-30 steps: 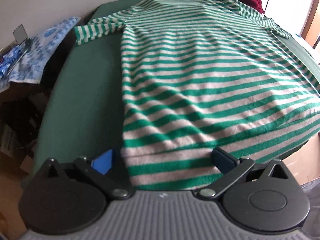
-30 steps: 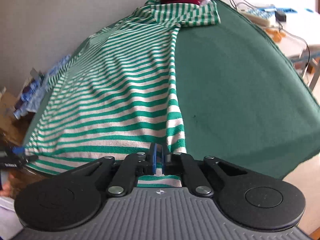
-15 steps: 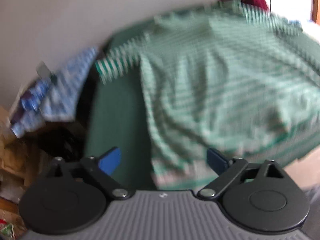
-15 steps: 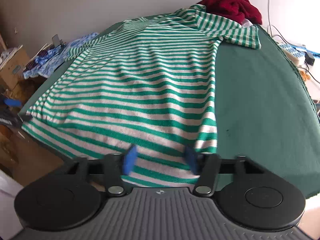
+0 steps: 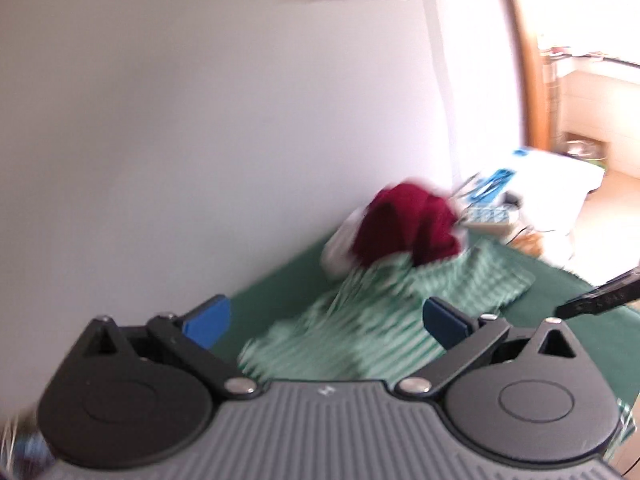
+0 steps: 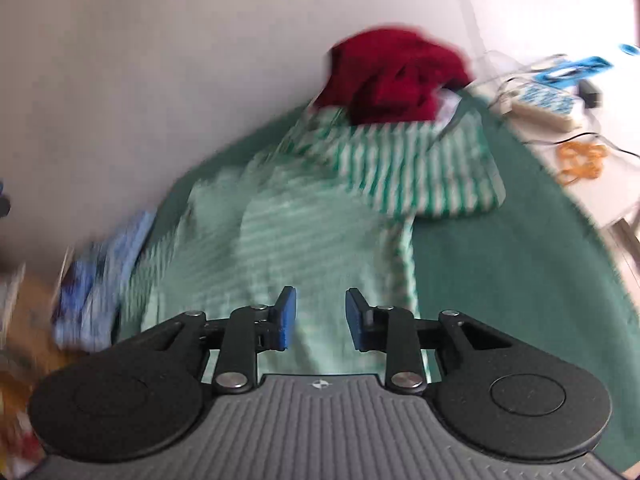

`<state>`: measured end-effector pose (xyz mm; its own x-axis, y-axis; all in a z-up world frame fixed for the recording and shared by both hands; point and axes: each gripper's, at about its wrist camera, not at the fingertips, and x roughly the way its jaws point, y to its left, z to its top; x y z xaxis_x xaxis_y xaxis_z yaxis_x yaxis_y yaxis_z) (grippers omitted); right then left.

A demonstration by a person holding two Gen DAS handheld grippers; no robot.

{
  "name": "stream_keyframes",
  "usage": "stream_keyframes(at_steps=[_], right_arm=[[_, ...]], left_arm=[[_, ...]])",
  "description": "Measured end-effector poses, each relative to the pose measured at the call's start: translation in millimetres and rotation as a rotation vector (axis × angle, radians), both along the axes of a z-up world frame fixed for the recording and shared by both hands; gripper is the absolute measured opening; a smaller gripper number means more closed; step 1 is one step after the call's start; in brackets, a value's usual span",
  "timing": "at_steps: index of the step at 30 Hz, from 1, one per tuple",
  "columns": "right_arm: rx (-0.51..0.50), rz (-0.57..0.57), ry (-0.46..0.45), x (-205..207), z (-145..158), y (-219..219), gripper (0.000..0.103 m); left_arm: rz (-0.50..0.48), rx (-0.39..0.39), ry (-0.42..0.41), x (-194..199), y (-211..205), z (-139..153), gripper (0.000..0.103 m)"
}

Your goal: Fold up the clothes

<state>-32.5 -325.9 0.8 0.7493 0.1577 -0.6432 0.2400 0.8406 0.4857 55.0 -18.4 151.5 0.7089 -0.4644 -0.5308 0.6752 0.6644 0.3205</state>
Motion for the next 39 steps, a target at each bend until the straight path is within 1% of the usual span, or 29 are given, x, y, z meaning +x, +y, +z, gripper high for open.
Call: stream_keyframes(at_steps=[1, 2, 3, 4, 5, 7, 8, 10, 13, 15, 17, 18, 19, 20, 22, 24, 28, 31, 34, 36, 38, 39], right_arm=[[0.008, -0.05, -0.004, 4.2, 8.3, -6.9, 0.032], [-0.006, -0.081, -0.01, 6.1, 8.6, -10.6, 0.04], [-0.019, -0.112, -0.015, 7.9, 9.0, -14.2, 0.043], [-0.032, -0.143, -0.02, 9.8, 9.3, -17.9, 0.047], [-0.045, -0.174, -0.025, 11.7, 9.3, -21.5, 0.046], [-0.048, -0.232, 0.003, 16.6, -7.5, -28.7, 0.044], [-0.019, -0.262, 0.022, 18.9, -19.6, -34.4, 0.042], [0.073, -0.321, 0.047, 22.5, -46.5, -47.1, 0.042], [0.204, -0.396, 0.062, 29.7, -82.4, -63.7, 0.042], [0.281, -0.44, 0.085, 37.4, -102.2, -76.5, 0.042], [0.355, -0.489, 0.096, 41.7, -116.6, -86.0, 0.042], [0.398, -0.525, 0.094, 41.4, -123.3, -91.8, 0.042], [0.418, -0.552, 0.091, 41.3, -125.4, -94.4, 0.043], [0.438, -0.578, 0.088, 41.3, -127.4, -97.0, 0.039], [0.467, -0.583, 0.069, 45.8, -130.0, -103.2, 0.039], [0.477, -0.573, 0.047, 50.2, -132.5, -108.3, 0.039], [0.47, -0.533, -0.005, 55.9, -138.3, -115.1, 0.039], [0.496, -0.523, -0.046, 52.9, -145.3, -119.3, 0.036], [0.518, -0.538, -0.059, 50.9, -150.5, -122.4, 0.03], [0.505, -0.527, -0.061, 51.4, -150.2, -122.5, 0.029], [0.491, -0.513, -0.063, 52.3, -149.5, -123.0, 0.029], [0.48, -0.504, -0.066, 53.0, -149.1, -123.1, 0.029]], left_arm=[[-0.043, -0.008, -0.009, 13.4, -12.6, 9.4, 0.102], [-0.08, -0.016, -0.017, 21.7, -27.9, 1.3, 0.102], [-0.117, -0.025, -0.024, 30.0, -43.3, -7.3, 0.102], [-0.142, -0.055, -0.005, 39.5, -60.7, -20.2, 0.102], [-0.164, -0.081, 0.044, 50.2, -77.0, -33.7, 0.102], [-0.204, -0.111, 0.211, 75.7, -113.9, -67.2, 0.102], [-0.204, -0.125, 0.287, 85.2, -130.6, -84.7, 0.102], [-0.214, -0.155, 0.407, 102.8, -160.0, -116.6, 0.102], [-0.218, -0.128, 0.454, 121.6, -198.4, -149.6, 0.102], [-0.249, -0.096, 0.518, 132.7, -222.3, -164.4, 0.102], [-0.278, -0.082, 0.594, 138.6, -240.6, -170.6, 0.102], [-0.286, -0.083, 0.603, 140.0, -252.3, -171.3, 0.102], [-0.294, -0.084, 0.612, 141.4, -264.0, -172.0, 0.102], [-0.302, -0.085, 0.62, 142.7, -275.8, -172.6, 0.102], [-0.314, -0.07, 0.66, 148.5, -300.4, -178.9, 0.102], [-0.288, -0.069, 0.686, 157.1, -324.4, -187.8, 0.102], [-0.241, -0.049, 0.695, 176.9, -363.8, -206.0, 0.102], [-0.195, -0.024, 0.745, 192.2, -381.3, -222.4, 0.102], [-0.179, -0.009, 0.751, 196.6, -390.7, -230.7, 0.102], [-0.172, -0.003, 0.744, 195.0, -395.5, -234.6, 0.102], [-0.184, 0.026, 0.696, 188.5, -400.4, -239.3, 0.1], [-0.196, 0.046, 0.674, 185.1, -403.0, -242.1, 0.096]])
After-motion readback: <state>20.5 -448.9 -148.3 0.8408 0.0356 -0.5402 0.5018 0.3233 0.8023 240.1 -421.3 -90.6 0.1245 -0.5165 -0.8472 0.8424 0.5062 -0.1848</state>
